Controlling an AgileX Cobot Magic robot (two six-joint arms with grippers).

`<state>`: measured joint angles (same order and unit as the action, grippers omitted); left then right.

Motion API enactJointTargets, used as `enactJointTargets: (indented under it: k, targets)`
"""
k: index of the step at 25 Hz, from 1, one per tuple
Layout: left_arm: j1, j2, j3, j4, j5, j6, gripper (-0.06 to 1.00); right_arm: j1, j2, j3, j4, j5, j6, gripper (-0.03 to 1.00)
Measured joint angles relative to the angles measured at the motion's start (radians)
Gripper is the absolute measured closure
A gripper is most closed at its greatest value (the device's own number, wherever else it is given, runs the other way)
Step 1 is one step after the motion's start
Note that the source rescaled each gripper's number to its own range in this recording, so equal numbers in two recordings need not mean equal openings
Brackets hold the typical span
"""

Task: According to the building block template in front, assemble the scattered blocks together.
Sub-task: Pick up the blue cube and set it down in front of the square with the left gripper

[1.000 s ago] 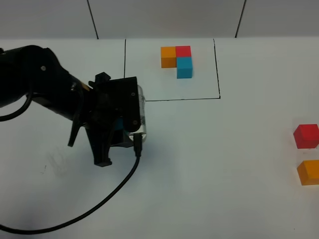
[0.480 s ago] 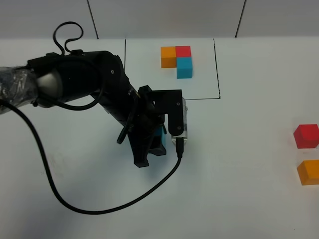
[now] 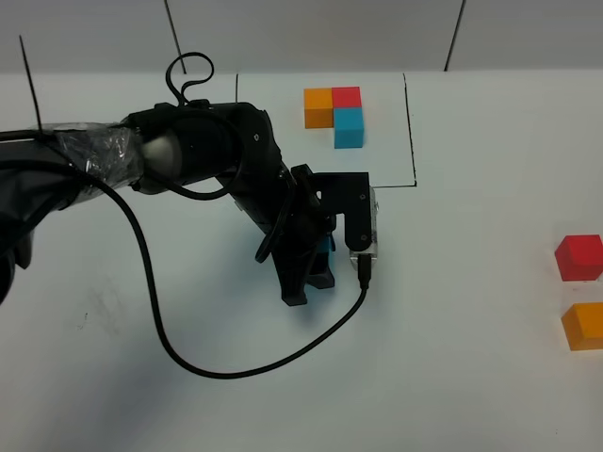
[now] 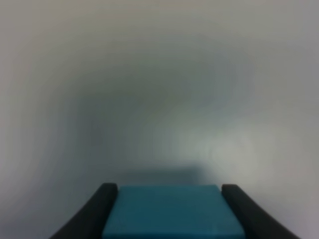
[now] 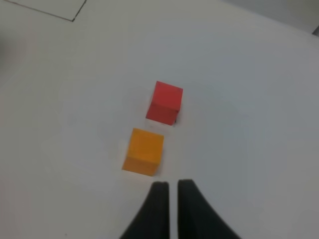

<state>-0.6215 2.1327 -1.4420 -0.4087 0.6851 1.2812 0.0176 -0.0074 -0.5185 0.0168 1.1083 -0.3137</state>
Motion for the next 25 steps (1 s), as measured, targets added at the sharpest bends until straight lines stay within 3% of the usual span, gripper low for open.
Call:
enactJointTargets:
  k: [10,25]
  targets:
    - [-0.029,0.073,-0.067,-0.022,0.012,0.015,0.41,0.000,0.000,0.000,0.000,0.000,0.000,0.97]
    - [-0.029,0.084,-0.068,0.006,0.057,-0.066,0.41,0.000,0.000,0.000,0.000,0.000,0.000,0.97]
